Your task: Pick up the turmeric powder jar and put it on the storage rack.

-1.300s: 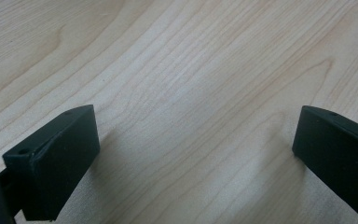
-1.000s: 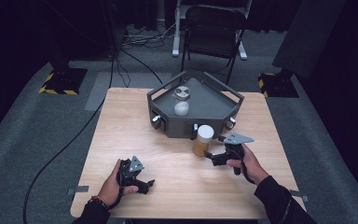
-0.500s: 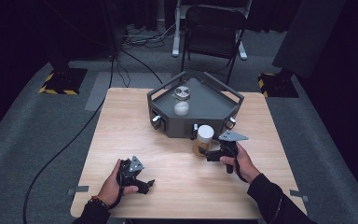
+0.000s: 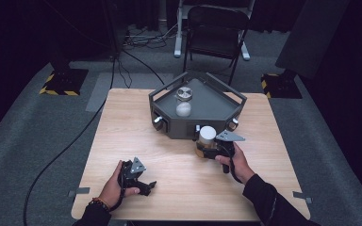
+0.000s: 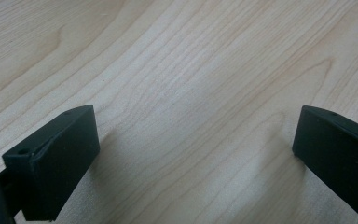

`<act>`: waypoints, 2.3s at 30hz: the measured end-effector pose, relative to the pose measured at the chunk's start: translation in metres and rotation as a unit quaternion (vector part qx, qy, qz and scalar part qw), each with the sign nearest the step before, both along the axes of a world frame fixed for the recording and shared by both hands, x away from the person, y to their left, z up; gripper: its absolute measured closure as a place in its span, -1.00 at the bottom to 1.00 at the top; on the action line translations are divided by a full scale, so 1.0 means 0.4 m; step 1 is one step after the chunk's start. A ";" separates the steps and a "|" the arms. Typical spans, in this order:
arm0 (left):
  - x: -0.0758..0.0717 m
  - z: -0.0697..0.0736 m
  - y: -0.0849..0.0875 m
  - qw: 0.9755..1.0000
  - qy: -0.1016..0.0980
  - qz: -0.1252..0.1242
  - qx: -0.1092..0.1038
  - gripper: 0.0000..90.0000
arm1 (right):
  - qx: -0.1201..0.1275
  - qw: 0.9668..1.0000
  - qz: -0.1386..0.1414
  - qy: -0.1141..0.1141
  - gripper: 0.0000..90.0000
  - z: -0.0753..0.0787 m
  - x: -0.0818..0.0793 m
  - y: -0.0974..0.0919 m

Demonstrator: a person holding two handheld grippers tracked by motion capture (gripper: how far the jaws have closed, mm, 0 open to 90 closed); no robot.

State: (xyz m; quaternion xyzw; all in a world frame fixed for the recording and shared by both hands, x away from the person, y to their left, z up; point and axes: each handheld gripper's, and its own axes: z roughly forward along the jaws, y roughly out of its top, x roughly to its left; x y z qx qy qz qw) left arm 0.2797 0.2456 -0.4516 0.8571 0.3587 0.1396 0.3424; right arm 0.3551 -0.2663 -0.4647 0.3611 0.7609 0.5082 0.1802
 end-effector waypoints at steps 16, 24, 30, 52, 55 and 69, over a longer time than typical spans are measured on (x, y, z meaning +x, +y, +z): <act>0.000 0.000 0.000 1.000 0.000 0.000 0.000 -1.00 | -0.005 1.000 0.002 -0.028 -0.32 -0.007 -0.015 -0.006; 0.000 0.000 0.000 1.000 0.000 0.000 0.000 -1.00 | 0.000 0.999 -0.005 -0.038 -0.32 0.015 -0.032 -0.009; 0.000 0.000 0.000 1.000 0.000 0.000 0.000 -1.00 | -0.006 0.999 -0.013 -0.039 -0.32 0.046 -0.047 0.000; 0.000 0.000 0.000 1.000 0.000 0.000 0.000 -1.00 | -0.018 0.996 -0.062 -0.061 -0.32 0.186 -0.095 0.014; 0.000 0.000 0.000 1.000 0.000 0.000 0.000 -1.00 | -0.013 0.996 -0.066 -0.059 -0.32 0.200 -0.090 0.010; 0.000 0.000 0.000 1.000 0.000 0.000 0.000 -1.00 | -0.011 0.995 -0.075 -0.072 -0.31 0.287 -0.066 0.010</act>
